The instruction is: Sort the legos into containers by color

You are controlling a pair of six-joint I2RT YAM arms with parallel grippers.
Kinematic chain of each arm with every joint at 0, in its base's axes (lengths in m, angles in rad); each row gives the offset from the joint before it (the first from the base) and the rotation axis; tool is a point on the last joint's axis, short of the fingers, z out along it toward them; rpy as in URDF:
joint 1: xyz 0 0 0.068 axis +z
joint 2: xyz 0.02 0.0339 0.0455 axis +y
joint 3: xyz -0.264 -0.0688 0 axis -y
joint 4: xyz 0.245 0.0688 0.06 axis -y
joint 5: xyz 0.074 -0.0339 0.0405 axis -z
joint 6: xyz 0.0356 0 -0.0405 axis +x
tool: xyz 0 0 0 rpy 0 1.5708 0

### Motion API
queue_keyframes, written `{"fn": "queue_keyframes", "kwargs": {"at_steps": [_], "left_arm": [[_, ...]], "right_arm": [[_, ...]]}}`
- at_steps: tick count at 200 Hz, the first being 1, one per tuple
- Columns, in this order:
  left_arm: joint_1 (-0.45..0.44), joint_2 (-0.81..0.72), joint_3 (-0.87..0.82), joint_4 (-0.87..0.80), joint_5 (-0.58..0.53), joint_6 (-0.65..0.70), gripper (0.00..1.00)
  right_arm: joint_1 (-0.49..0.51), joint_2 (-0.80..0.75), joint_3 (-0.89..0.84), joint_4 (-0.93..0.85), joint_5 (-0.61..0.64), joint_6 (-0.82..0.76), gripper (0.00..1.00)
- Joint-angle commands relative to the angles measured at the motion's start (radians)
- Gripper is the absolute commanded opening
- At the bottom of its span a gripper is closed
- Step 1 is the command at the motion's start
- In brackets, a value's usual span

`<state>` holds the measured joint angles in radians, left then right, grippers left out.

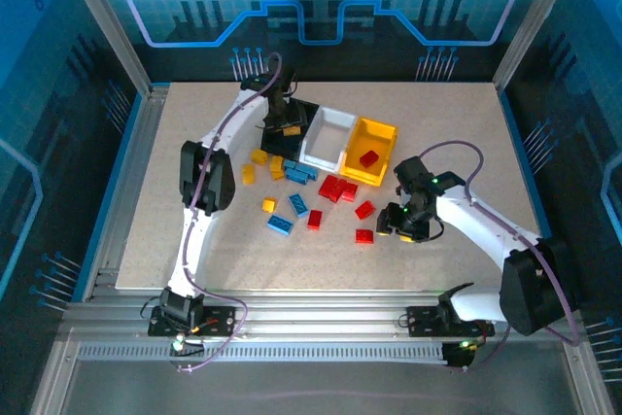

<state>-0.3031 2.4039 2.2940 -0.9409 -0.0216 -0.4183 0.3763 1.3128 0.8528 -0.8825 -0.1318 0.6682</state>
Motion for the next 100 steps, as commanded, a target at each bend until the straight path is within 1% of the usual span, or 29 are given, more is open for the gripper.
{"fn": "queue_keyframes", "kwargs": {"at_steps": [1,21,29,53,69,100], "left_arm": [[0.007,0.007,0.029,-0.039,0.022,0.016,0.63],[0.006,-0.011,0.013,-0.033,0.028,0.021,0.66],[0.007,-0.024,0.0,-0.029,0.031,0.02,0.66],[0.007,-0.104,-0.061,-0.012,0.04,0.024,0.67],[0.007,-0.202,-0.168,0.021,0.031,0.026,0.67],[0.01,-0.427,-0.474,0.083,-0.013,0.03,0.68]], "right_arm": [[-0.013,-0.001,0.02,-0.032,0.006,-0.01,0.58],[-0.013,0.017,0.02,-0.024,-0.004,-0.007,0.57],[-0.013,0.024,0.051,-0.02,-0.01,-0.005,0.58],[-0.01,0.049,0.07,-0.004,-0.027,-0.002,0.58],[-0.004,0.072,0.087,0.001,-0.032,-0.008,0.58],[0.022,0.106,0.118,0.005,-0.028,-0.016,0.58]]}}
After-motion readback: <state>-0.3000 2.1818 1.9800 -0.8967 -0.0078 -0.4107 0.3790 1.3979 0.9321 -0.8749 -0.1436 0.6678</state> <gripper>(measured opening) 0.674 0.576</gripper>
